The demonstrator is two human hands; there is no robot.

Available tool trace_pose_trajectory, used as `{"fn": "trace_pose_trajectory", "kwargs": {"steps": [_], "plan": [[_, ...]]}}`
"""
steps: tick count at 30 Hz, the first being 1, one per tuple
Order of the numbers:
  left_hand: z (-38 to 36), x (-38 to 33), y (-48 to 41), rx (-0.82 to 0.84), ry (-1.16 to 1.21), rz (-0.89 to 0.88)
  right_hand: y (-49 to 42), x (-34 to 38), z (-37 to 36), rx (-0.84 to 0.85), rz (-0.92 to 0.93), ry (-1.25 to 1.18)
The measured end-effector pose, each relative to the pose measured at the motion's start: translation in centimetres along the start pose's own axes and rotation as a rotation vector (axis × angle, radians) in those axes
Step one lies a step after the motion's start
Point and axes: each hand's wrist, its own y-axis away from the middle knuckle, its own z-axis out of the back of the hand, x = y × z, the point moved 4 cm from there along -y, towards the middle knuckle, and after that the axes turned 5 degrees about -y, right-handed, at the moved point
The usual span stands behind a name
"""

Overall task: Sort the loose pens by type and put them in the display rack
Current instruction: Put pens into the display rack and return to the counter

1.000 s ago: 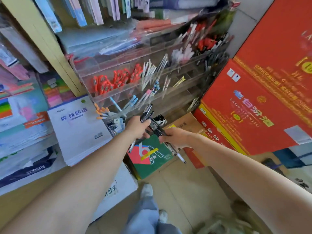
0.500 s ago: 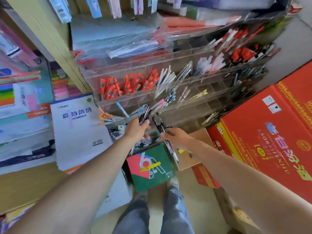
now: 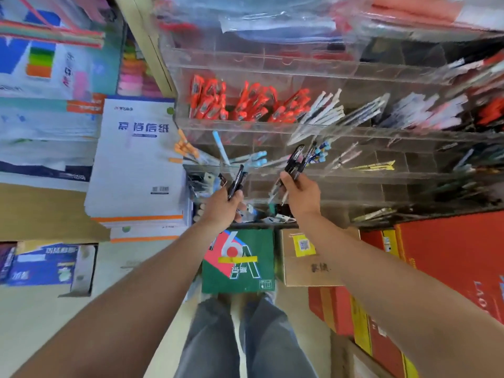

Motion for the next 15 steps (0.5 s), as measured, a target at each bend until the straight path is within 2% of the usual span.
{"fn": "trace_pose_trajectory", "kwargs": {"steps": [7, 15], "plan": [[-0.7, 1.8, -1.4, 0.017, 0.061, 0.002, -1.4, -0.9, -0.9, -0.119, 0.064, -0.037], [-0.9, 2.2, -2.5, 0.024, -0.019, -0.072, -0.1, -2.3, -1.4, -0.219, 0.076, -0.137]]}}
